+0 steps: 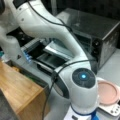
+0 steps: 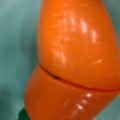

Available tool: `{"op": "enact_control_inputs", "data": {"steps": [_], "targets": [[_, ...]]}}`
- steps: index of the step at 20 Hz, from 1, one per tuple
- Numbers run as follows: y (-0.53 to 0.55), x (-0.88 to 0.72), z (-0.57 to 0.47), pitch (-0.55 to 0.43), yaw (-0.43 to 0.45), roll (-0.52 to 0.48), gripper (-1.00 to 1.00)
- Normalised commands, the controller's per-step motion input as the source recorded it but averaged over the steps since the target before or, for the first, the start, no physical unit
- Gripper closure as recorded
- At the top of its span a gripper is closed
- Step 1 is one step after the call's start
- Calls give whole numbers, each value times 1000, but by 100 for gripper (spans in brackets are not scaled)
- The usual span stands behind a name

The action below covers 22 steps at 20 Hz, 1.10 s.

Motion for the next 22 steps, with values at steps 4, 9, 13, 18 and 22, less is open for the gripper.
{"op": "enact_control_inputs", "data": {"steps": [4,9,13,18,22], "targets": [[29,161,-726,-139,-27,232,100],[5,267,-599,-37,6,201,100],[-66,325,-565,76,52,148,100],[-151,379,-459,96,56,110,100],[-201,419,-279,145,65,101,100]]}}
